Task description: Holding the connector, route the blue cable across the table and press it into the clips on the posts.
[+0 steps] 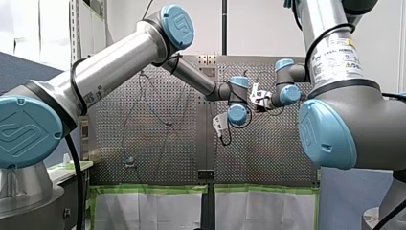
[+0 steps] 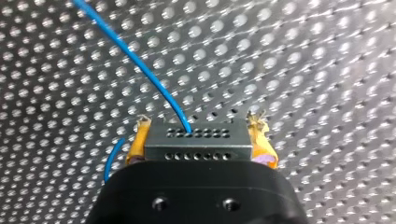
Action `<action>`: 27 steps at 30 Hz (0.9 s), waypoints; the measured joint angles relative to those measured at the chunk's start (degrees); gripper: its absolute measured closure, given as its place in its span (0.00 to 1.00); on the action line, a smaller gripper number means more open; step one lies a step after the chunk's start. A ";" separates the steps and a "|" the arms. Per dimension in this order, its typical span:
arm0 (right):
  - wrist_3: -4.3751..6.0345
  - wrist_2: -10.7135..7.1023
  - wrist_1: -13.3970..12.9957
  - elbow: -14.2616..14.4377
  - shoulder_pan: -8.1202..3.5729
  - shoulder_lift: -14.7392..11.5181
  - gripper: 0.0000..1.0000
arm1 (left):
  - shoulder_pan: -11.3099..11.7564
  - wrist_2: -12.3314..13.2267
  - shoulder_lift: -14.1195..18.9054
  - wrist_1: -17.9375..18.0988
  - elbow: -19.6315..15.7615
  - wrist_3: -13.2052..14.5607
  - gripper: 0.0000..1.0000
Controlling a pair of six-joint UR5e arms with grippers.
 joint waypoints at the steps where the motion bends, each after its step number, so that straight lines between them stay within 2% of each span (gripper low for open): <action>1: 0.05 -0.05 0.02 -0.06 0.02 -0.29 1.00 | -0.02 0.02 0.00 -0.01 0.00 0.01 0.67; 2: 0.11 -0.14 0.03 -0.11 0.05 -0.59 1.00 | -0.03 0.04 0.00 0.01 0.00 0.02 0.80; 3: 0.20 -0.32 0.06 -0.15 0.08 -1.03 1.00 | -0.01 0.07 0.02 0.04 0.04 0.01 0.80; 5: 0.31 -0.63 0.10 -0.16 0.12 -1.65 1.00 | 0.09 0.12 0.04 0.13 0.20 -0.07 0.98; 11: 0.42 -1.29 0.38 -0.31 0.35 -3.93 1.00 | 0.43 0.14 0.05 -0.51 2.37 -0.42 1.00; 14: 0.51 -1.40 0.77 -0.54 0.20 -5.25 1.00 | 0.68 -0.72 0.05 -1.86 4.02 -0.46 1.00; 21: 1.45 -1.84 1.48 -0.85 -0.49 -8.74 1.00 | 1.01 -4.65 0.18 -6.00 8.09 -0.56 1.00; 27: 1.95 -1.96 1.92 -1.13 -0.91 -10.89 1.00 | 0.30 -8.07 0.93 -7.95 9.26 -1.00 1.00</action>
